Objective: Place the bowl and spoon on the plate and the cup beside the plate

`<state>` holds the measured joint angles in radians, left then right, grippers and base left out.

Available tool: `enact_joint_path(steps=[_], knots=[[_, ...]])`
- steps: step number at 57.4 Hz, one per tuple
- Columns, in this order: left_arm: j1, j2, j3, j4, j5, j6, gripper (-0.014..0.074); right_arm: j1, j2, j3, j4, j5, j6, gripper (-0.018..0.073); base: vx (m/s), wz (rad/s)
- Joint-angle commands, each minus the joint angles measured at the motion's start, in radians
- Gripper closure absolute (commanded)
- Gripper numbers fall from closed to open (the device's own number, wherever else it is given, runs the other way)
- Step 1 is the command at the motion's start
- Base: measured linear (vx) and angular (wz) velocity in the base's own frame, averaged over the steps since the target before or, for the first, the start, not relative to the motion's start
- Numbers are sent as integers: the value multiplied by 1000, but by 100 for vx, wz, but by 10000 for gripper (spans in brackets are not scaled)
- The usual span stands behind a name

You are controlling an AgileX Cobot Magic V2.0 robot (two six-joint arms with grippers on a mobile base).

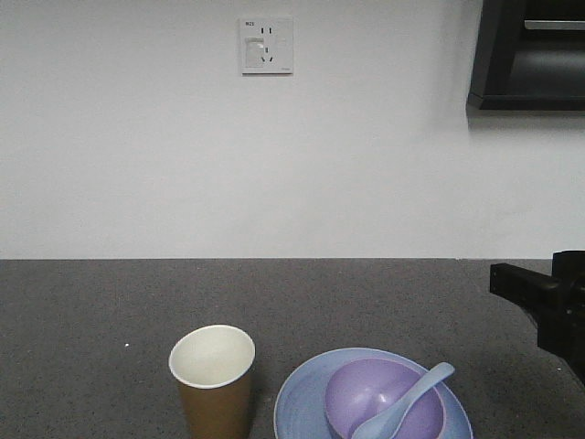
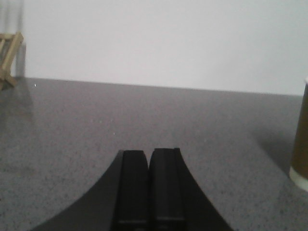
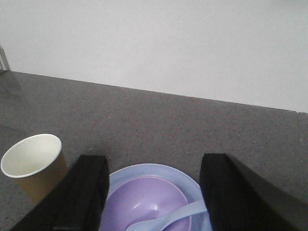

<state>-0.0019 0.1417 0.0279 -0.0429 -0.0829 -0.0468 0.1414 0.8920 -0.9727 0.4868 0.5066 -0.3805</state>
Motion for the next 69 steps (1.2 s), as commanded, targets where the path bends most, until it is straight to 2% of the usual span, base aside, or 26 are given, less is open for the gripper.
enact_joint_path(steps=[1,7,20,56,62,69], knots=[[0,-88,23,-15,-17,-9,603,-4,-11,-30,14,-68,-9,83,0,0],[0,-178,26,-16,63,-9,603,-4,-11,-30,14,-69,-7,83,0,0],[2,-115,25,-16,71,-9,603,-4,-8,-27,15,-68,-8,83,0,0],[2,-117,25,-16,71,-9,603,-4,-8,-27,9,-67,-9,86,0,0],[2,-117,25,-16,71,-9,603,-4,-33,-12,-119,-74,13,136,0,0],[2,-117,25,-16,71,-9,603,-4,-135,100,-201,-150,159,310,0,0]])
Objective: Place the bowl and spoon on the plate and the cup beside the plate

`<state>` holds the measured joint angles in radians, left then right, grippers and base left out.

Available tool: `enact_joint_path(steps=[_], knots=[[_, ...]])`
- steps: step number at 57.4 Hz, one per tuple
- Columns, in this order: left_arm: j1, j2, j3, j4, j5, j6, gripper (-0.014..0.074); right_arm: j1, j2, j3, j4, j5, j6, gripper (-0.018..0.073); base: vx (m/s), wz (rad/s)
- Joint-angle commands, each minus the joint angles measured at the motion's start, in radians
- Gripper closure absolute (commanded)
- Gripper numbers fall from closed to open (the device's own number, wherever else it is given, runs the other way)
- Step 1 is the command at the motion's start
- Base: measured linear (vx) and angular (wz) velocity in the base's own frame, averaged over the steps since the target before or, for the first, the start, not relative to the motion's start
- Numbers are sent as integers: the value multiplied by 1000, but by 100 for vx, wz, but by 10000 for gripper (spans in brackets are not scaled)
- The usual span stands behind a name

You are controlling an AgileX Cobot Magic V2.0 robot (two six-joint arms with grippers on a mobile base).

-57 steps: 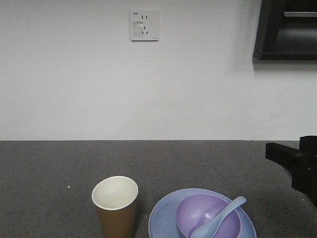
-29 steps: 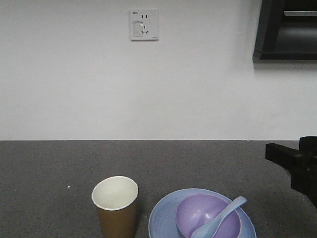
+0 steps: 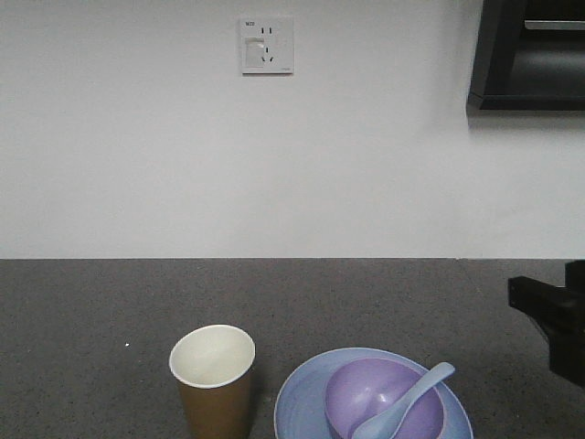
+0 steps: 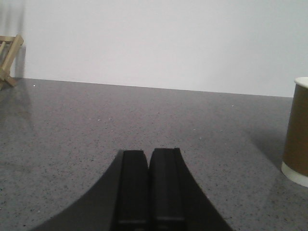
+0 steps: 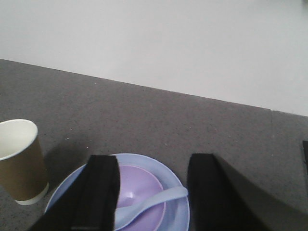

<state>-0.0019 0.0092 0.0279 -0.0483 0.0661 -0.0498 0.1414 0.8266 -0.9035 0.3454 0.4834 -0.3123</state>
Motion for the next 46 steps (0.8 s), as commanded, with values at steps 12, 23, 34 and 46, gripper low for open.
enact_joint_path(steps=[12,23,34,46], knots=[[2,16,25,-10,-79,-6,603,-8,-289,397,-304,-268,271,574,0,0],[2,16,25,-10,-79,-6,603,-111,-487,736,-340,-546,321,574,0,0],[2,16,25,-10,-79,-6,603,-243,-709,953,-397,-675,324,573,0,0],[2,12,25,-10,-74,-6,603,-235,-847,951,-491,-442,413,571,0,0]])
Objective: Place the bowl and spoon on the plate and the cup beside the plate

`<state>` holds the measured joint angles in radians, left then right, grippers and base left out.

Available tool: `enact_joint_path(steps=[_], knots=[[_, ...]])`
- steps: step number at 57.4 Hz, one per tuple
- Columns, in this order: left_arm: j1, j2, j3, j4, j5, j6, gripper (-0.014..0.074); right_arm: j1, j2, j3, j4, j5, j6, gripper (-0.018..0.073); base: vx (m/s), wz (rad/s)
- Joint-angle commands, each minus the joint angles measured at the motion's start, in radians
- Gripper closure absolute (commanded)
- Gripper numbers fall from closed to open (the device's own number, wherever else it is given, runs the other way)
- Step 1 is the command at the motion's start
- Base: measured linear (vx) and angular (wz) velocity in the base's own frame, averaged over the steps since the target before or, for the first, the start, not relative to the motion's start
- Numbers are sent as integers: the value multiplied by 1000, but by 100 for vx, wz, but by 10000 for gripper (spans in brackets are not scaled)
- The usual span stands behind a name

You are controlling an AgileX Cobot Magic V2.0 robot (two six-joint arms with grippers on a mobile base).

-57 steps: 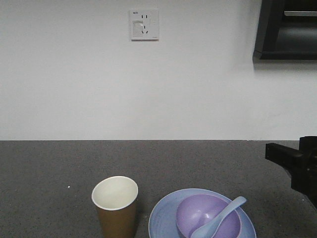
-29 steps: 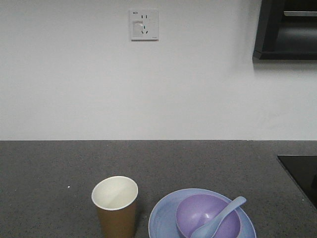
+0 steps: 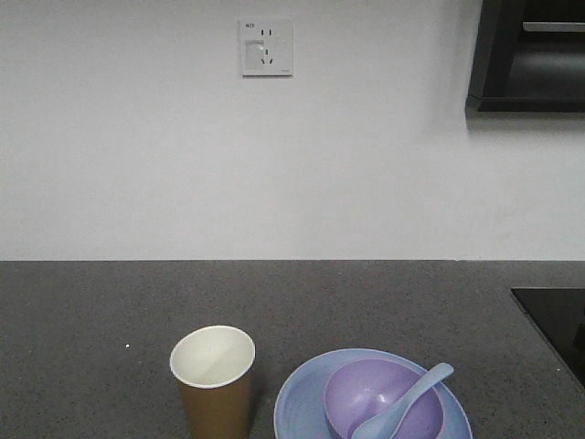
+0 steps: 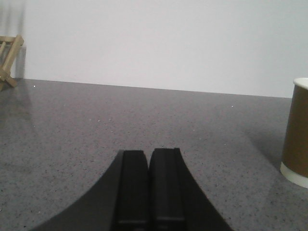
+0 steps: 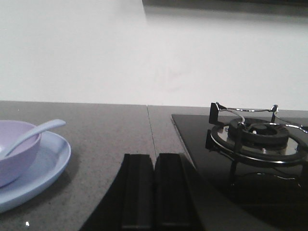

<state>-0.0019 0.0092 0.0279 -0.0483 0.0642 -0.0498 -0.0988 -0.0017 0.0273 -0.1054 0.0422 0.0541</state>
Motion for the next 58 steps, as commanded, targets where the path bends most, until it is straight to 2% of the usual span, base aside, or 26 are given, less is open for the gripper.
enact_joint_path(steps=[1,12,58], knots=[[2,11,25,-10,-72,-6,603,7,-20,20,-40,1,55,571,0,0],[2,14,25,-10,-73,-6,603,16,-24,20,-26,-61,78,571,0,0],[2,14,25,-10,-73,-5,603,16,-24,20,-26,-59,77,571,0,0]])
